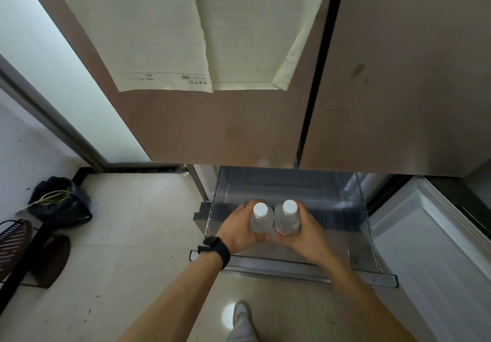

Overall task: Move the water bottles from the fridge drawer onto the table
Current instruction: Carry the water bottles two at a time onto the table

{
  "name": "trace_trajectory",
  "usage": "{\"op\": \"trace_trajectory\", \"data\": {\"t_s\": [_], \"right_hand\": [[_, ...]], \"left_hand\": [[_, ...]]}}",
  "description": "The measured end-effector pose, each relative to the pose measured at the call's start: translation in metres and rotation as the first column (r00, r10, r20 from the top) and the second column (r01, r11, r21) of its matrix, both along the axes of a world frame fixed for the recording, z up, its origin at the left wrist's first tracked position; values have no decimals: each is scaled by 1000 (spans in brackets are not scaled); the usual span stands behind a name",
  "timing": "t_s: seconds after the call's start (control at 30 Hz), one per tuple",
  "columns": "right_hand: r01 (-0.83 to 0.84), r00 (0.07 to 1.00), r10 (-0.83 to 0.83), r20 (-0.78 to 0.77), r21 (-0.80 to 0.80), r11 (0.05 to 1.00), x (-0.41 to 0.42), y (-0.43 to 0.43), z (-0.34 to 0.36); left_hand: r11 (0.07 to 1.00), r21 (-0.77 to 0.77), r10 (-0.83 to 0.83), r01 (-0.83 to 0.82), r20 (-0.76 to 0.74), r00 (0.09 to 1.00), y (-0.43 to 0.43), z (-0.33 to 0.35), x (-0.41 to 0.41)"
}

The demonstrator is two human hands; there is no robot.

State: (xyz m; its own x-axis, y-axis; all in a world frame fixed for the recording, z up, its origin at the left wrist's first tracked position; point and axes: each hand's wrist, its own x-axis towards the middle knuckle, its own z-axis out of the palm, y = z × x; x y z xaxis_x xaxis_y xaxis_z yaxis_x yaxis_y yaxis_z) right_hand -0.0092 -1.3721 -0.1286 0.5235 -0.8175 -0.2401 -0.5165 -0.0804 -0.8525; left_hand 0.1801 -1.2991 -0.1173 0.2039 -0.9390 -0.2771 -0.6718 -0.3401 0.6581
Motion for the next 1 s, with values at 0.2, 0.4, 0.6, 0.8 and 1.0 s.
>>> {"op": "trace_trajectory", "data": {"t_s": [0.2, 0.4, 0.6, 0.8, 1.0], "right_hand": [[88, 996, -88, -1, -13, 996, 10, 2, -20], [124, 992, -123, 19, -25, 992, 10, 7, -6], [34, 996, -22, 91, -131, 991, 31, 37, 58], [-228, 951, 270, 147, -252, 941, 103, 120, 128], [-476, 830, 539, 142, -321, 819, 182, 279, 148]], "left_hand": [[997, -21, 70, -71, -25, 997, 0, -15, -5], [982, -84, 163, -171, -96, 982, 11, -11, 0], [900, -239, 312, -365, -231, 922, 73, 40, 33], [739, -399, 490, -544, -236, 839, 198, 105, 81], [578, -467, 689, -669, -161, 707, 392, 134, 109]]}}
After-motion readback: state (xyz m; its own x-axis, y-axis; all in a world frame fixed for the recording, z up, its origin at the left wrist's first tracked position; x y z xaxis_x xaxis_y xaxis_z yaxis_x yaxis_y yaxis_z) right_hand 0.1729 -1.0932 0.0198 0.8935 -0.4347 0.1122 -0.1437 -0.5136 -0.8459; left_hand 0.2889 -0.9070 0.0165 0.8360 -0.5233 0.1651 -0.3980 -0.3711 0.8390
